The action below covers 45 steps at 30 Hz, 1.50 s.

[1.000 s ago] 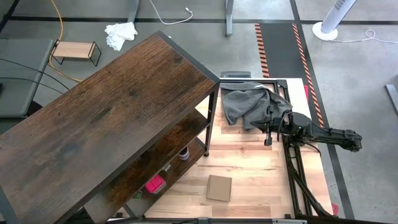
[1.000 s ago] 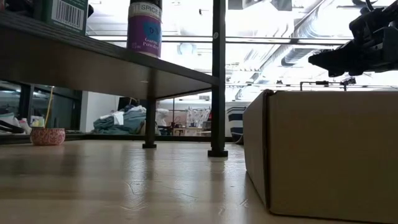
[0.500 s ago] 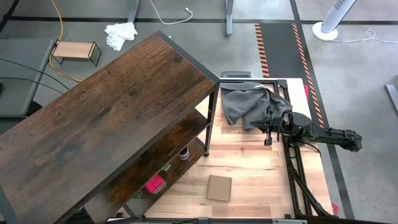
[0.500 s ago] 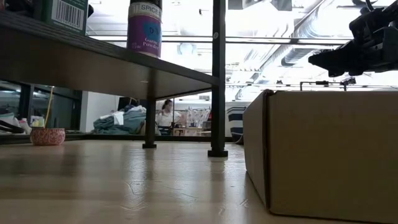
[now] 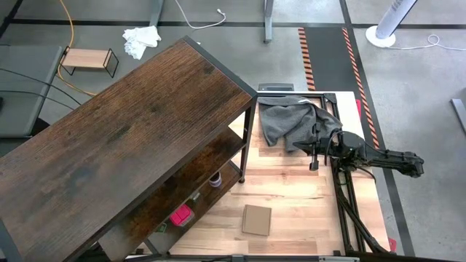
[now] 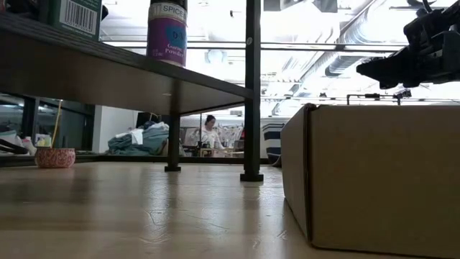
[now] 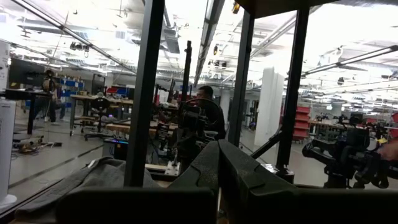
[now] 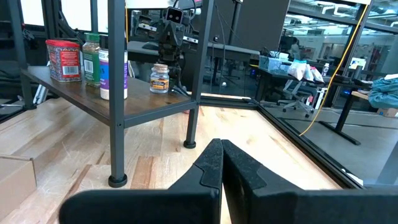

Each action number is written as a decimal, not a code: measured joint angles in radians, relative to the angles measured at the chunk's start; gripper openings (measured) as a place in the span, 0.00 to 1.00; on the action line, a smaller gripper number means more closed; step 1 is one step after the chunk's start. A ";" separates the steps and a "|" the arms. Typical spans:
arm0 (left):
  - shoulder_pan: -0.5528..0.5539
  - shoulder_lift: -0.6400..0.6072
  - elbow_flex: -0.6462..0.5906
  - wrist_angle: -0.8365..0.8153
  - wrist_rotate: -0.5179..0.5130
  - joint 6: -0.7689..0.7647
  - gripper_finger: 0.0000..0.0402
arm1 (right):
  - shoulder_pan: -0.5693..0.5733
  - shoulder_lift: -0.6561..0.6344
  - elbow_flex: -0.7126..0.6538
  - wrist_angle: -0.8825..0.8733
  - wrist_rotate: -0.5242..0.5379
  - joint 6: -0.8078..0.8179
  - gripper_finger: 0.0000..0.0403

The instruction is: Shelf spices

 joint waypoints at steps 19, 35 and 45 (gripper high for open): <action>0.000 0.000 0.000 0.000 0.000 0.000 0.00 | 0.001 0.004 0.000 0.290 0.004 0.841 0.00; 0.000 0.000 0.000 0.000 0.000 0.000 0.00 | 0.069 0.220 0.334 0.450 0.031 1.035 0.00; -0.003 0.003 0.000 0.130 -0.048 -0.340 0.00 | 0.072 0.484 0.696 0.039 0.146 0.933 0.00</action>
